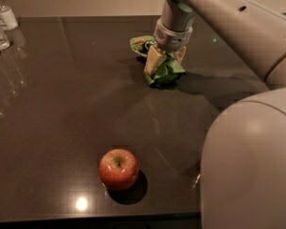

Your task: Move green rice chip bag near apple

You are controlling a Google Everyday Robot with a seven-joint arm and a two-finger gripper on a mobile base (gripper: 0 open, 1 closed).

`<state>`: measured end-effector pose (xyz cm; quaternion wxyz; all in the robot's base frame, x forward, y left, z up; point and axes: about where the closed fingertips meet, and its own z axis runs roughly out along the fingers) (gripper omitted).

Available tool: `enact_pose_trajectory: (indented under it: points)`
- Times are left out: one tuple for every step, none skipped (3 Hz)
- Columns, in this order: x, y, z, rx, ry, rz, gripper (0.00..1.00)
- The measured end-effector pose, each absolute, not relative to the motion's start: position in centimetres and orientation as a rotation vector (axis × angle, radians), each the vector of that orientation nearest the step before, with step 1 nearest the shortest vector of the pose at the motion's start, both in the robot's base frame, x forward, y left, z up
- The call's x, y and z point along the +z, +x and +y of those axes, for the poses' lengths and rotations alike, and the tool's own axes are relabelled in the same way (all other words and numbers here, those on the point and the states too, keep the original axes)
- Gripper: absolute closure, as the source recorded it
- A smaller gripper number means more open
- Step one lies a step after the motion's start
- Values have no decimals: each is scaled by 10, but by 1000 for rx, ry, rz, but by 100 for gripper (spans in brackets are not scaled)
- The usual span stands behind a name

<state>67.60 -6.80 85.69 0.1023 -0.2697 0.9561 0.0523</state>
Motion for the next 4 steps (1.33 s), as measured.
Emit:
enact_pose_trajectory:
  points:
    - [865,670,-67,140,-843,2797,87]
    - [877,656,-65,146,-923,2751,100]
    - [891,633,-59,174,-1038,2683,100]
    - [902,600,-53,230,-1140,2623,100]
